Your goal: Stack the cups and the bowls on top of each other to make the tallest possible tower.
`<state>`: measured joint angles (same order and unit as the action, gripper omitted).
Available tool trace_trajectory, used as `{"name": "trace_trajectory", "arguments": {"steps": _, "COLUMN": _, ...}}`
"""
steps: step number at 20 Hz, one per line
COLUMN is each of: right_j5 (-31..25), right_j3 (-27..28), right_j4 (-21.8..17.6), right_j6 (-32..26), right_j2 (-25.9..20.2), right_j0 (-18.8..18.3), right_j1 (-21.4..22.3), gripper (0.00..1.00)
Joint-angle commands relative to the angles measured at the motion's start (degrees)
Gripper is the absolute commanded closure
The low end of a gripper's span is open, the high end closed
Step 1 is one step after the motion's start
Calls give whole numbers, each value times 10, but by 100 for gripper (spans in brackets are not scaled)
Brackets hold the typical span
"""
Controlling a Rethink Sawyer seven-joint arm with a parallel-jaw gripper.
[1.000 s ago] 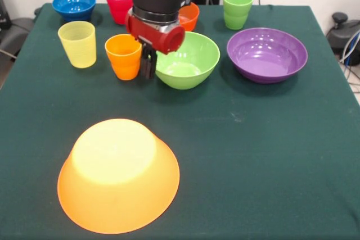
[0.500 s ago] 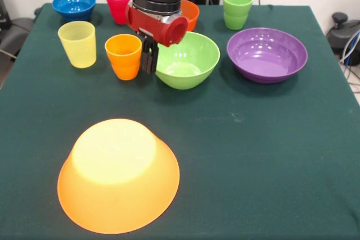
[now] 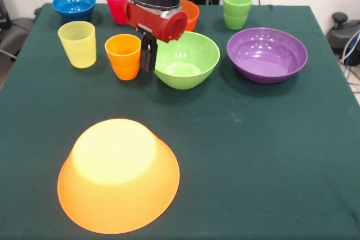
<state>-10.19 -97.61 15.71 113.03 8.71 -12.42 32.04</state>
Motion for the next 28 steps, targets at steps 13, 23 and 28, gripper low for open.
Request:
{"name": "trace_trajectory", "arguments": {"steps": 13, "right_j5": -50, "right_j3": -38, "right_j4": -2, "right_j6": 85, "right_j2": -30, "right_j0": 54, "right_j1": -5, "gripper": 0}}
{"name": "trace_trajectory", "arguments": {"steps": 23, "right_j5": -76, "right_j3": -35, "right_j4": 40, "right_j6": 137, "right_j2": -1, "right_j0": 111, "right_j1": -14, "gripper": 0}}
{"name": "trace_trajectory", "arguments": {"steps": 28, "right_j5": -68, "right_j3": -42, "right_j4": 70, "right_j6": 163, "right_j2": -1, "right_j0": 131, "right_j1": -20, "gripper": 0}}
